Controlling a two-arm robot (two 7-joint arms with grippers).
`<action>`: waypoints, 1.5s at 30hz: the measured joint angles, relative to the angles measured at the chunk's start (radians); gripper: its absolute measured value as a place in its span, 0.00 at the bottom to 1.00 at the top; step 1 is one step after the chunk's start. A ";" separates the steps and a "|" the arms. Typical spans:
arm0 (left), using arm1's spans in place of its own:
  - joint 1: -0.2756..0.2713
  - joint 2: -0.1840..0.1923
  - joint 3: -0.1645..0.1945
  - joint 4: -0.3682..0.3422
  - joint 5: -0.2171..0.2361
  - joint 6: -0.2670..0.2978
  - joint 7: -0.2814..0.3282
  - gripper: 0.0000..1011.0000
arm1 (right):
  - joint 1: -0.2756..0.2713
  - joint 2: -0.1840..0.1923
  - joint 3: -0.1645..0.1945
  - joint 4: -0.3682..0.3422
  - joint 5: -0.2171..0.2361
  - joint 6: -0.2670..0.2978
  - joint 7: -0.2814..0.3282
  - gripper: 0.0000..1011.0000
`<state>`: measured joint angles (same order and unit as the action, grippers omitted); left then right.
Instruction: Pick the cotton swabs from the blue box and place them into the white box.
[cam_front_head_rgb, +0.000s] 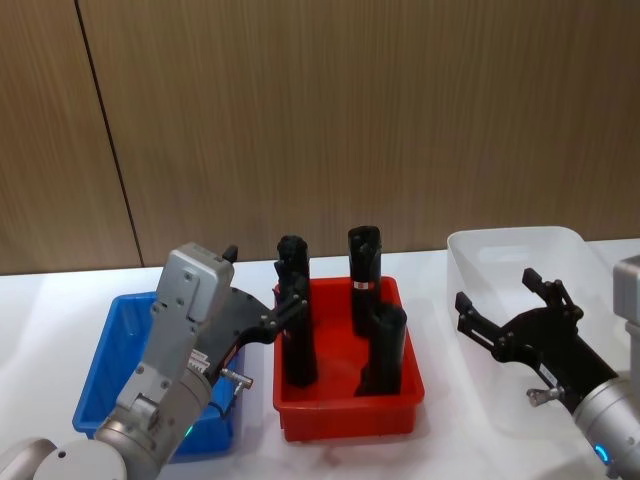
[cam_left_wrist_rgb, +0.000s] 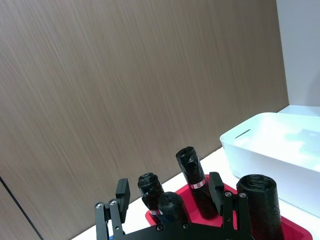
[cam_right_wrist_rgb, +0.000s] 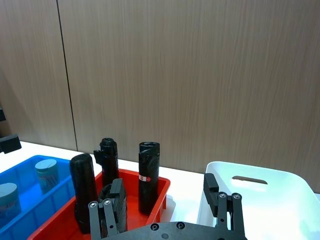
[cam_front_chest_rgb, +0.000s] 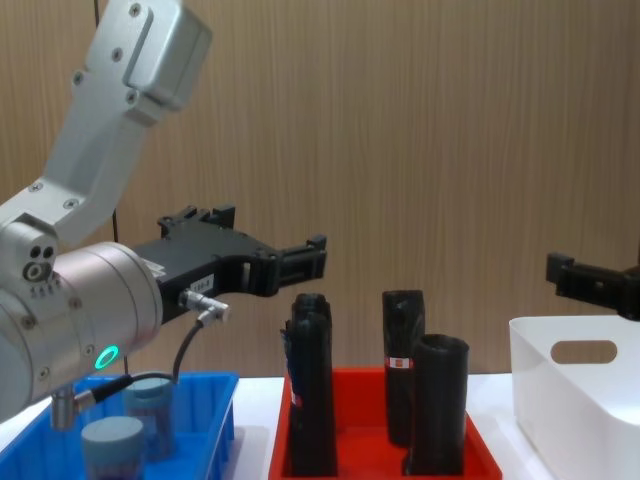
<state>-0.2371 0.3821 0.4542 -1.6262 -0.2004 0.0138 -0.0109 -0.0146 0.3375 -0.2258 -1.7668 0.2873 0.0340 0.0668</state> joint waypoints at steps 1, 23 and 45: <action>0.000 0.000 0.000 0.000 0.000 0.000 0.000 0.99 | 0.000 0.000 0.000 0.000 0.000 0.000 0.000 0.99; 0.000 0.000 0.000 0.000 0.000 0.000 0.000 0.99 | 0.000 0.000 0.000 0.000 0.000 0.000 0.000 0.99; 0.027 0.055 -0.045 0.004 -0.065 0.022 -0.019 0.99 | 0.000 0.000 0.000 0.000 0.000 0.000 0.000 0.99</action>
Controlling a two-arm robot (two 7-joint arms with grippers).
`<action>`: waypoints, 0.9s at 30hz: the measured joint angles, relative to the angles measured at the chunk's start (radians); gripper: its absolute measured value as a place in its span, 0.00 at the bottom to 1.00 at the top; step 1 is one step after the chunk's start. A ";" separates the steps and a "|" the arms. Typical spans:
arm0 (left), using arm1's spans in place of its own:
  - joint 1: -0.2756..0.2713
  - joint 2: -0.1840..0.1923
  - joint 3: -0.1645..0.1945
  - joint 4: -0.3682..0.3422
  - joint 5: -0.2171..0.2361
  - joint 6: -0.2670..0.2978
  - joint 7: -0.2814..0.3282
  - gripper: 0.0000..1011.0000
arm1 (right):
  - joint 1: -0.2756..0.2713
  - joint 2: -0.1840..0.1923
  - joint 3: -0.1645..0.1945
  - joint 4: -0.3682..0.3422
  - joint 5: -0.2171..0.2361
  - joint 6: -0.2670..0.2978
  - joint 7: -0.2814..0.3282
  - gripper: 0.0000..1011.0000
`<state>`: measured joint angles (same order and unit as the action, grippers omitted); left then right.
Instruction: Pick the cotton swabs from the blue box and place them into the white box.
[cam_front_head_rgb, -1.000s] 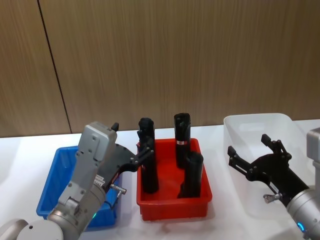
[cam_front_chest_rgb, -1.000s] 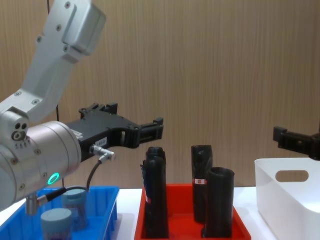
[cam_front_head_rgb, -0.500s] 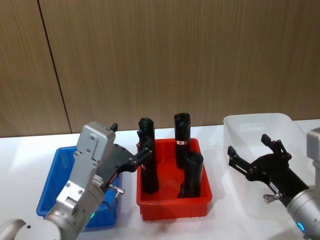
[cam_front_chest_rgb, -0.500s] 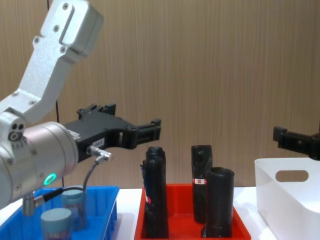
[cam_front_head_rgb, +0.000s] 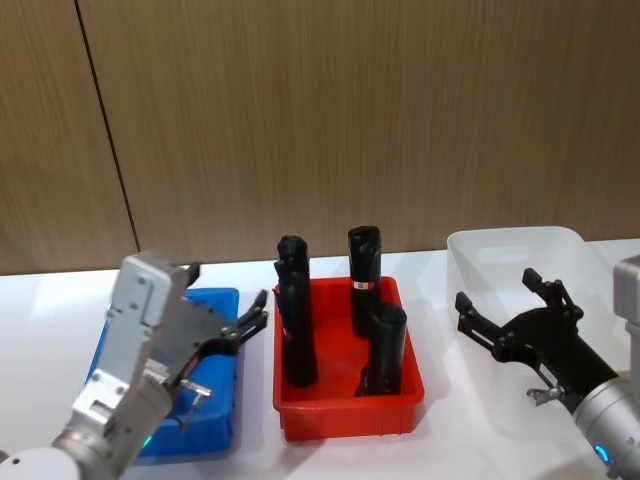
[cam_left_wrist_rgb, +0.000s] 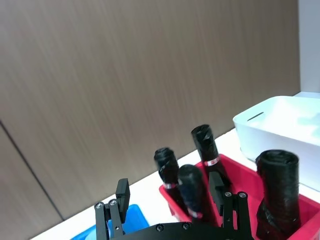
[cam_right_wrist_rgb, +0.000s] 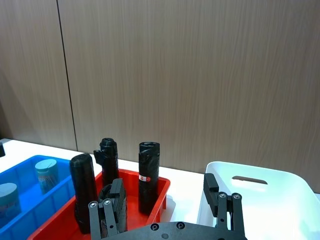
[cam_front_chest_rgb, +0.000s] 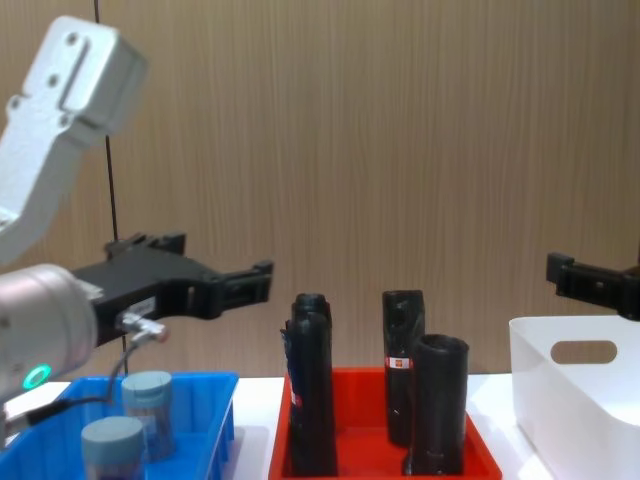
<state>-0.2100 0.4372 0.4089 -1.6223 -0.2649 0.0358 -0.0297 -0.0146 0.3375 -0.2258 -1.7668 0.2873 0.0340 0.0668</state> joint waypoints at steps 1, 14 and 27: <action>0.005 0.006 -0.005 0.000 -0.013 0.002 0.002 0.99 | 0.000 0.000 0.000 0.000 0.000 0.000 0.000 0.99; 0.047 0.059 -0.051 0.000 -0.137 0.044 0.038 0.99 | 0.000 0.000 0.000 0.000 0.000 0.000 0.000 0.99; 0.069 0.085 -0.084 0.021 -0.221 0.127 0.080 0.99 | 0.000 0.000 0.000 0.000 0.000 0.000 0.000 0.99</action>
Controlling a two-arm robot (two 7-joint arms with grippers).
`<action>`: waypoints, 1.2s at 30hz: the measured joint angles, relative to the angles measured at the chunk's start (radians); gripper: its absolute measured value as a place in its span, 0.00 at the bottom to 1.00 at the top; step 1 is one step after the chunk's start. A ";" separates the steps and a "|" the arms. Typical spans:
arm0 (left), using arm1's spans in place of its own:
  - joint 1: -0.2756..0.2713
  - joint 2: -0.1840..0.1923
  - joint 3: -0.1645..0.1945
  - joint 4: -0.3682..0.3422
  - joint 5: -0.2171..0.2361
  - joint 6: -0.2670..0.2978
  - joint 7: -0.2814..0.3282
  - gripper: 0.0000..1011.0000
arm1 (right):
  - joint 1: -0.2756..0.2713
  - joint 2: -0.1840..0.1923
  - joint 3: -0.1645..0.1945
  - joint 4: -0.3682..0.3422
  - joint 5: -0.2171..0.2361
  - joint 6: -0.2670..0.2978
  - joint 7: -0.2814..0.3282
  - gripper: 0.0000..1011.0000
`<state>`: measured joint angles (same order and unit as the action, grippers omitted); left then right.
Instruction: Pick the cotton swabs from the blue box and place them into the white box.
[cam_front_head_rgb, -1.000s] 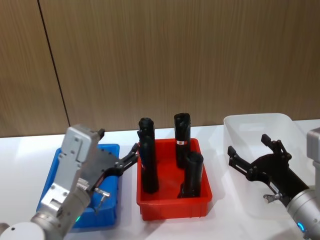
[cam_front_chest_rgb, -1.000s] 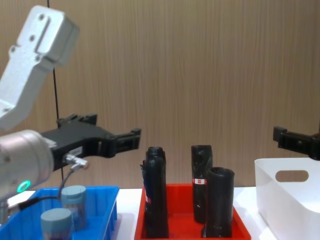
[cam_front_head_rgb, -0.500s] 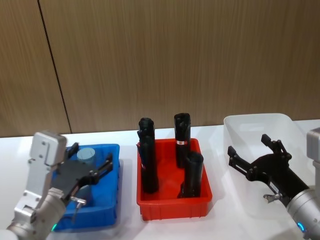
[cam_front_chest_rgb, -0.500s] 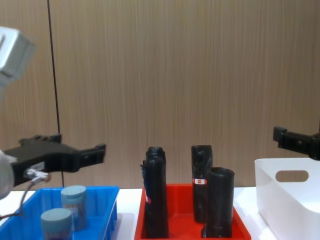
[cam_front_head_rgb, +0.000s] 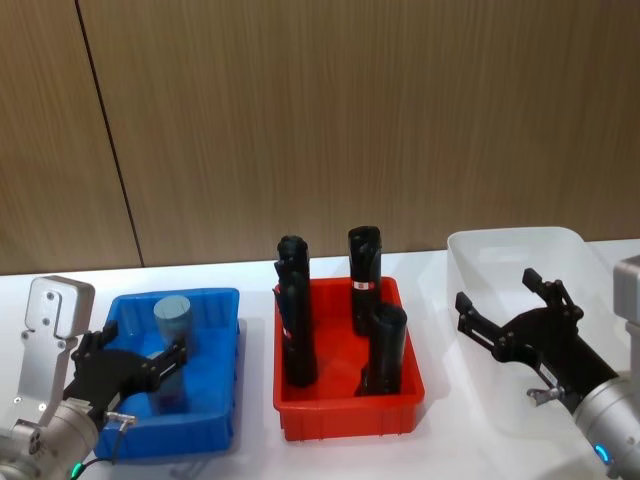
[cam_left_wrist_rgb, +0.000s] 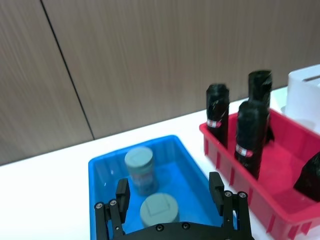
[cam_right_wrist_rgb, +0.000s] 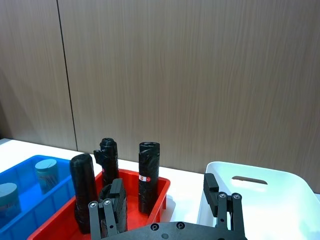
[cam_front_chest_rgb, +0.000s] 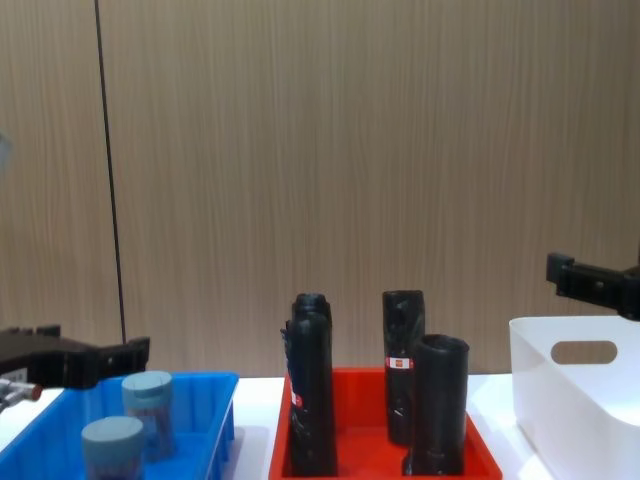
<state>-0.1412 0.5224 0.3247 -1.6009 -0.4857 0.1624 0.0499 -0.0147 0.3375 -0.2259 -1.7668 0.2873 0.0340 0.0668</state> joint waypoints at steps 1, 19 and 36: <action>-0.001 0.000 -0.002 0.005 -0.005 0.013 0.001 0.99 | 0.000 0.000 0.000 0.000 0.000 0.000 0.000 0.99; -0.048 -0.020 -0.015 0.101 -0.025 0.096 -0.042 0.99 | 0.000 0.000 0.000 0.000 0.000 0.000 0.000 0.99; -0.126 -0.061 -0.012 0.228 0.017 0.134 -0.129 0.99 | 0.000 0.000 0.000 0.000 0.000 0.000 0.000 0.99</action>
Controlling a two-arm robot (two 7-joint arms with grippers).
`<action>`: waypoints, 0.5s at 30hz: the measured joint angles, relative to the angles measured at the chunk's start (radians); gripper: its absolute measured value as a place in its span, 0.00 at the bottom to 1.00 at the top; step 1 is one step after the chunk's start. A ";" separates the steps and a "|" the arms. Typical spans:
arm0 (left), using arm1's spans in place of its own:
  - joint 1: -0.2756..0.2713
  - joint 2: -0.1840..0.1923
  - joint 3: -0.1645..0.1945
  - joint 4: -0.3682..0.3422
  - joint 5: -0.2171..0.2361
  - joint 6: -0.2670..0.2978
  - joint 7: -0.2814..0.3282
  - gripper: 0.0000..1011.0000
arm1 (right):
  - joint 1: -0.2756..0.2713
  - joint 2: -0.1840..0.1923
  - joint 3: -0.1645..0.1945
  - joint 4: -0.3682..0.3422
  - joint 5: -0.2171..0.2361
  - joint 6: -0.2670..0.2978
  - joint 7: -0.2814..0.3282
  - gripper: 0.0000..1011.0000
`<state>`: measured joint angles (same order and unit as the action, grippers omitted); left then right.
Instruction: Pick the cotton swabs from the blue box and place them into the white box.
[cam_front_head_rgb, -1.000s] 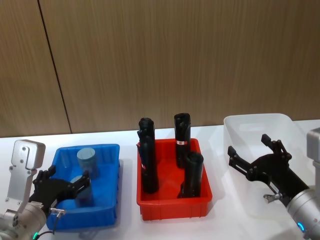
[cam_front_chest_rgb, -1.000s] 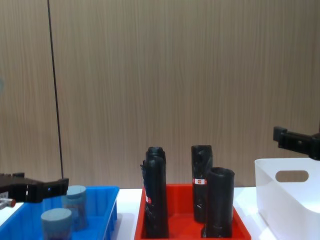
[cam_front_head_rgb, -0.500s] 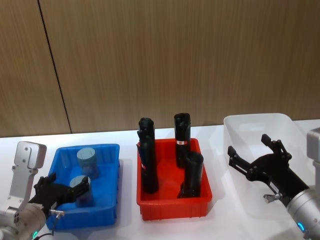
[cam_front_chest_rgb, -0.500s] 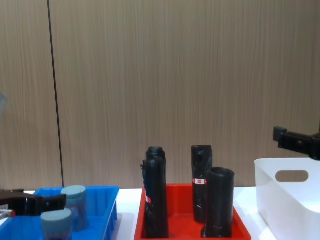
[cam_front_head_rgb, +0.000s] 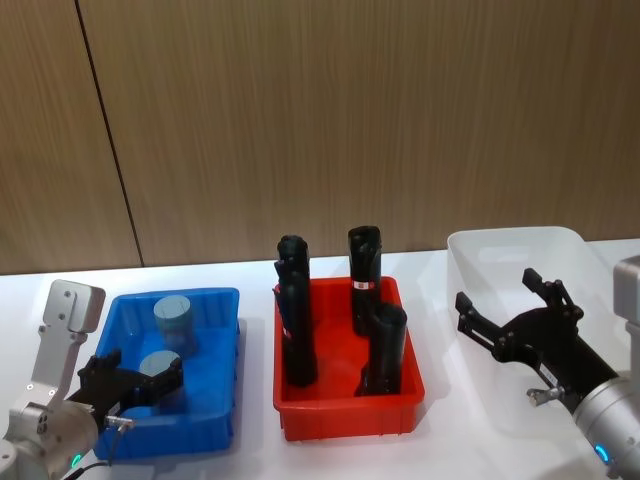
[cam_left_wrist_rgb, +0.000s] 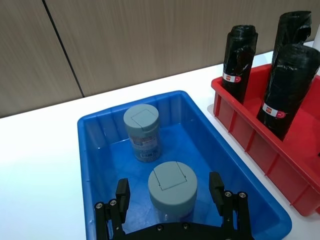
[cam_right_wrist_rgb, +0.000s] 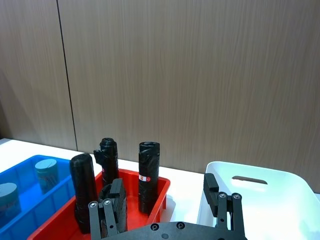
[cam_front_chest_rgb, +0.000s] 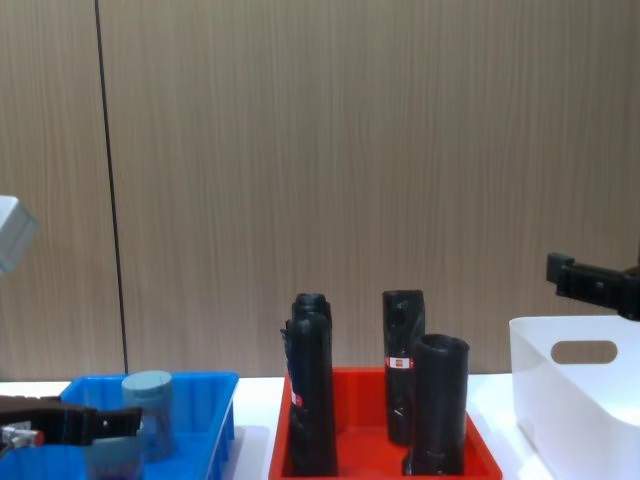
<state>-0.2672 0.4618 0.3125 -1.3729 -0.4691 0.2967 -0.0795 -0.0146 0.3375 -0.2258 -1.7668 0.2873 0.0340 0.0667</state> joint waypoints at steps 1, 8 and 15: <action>-0.003 -0.002 0.000 0.005 0.002 0.001 -0.004 0.99 | 0.000 0.000 0.000 0.000 0.000 0.000 0.000 0.99; -0.034 -0.021 0.006 0.063 0.014 0.003 -0.040 0.99 | 0.000 0.000 0.000 0.000 0.000 0.000 0.000 0.99; -0.060 -0.038 0.011 0.113 0.022 0.001 -0.068 0.99 | 0.000 0.000 0.000 0.000 0.000 0.000 0.000 0.99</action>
<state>-0.3272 0.4242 0.3232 -1.2600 -0.4476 0.2974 -0.1477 -0.0147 0.3375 -0.2259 -1.7668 0.2873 0.0339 0.0667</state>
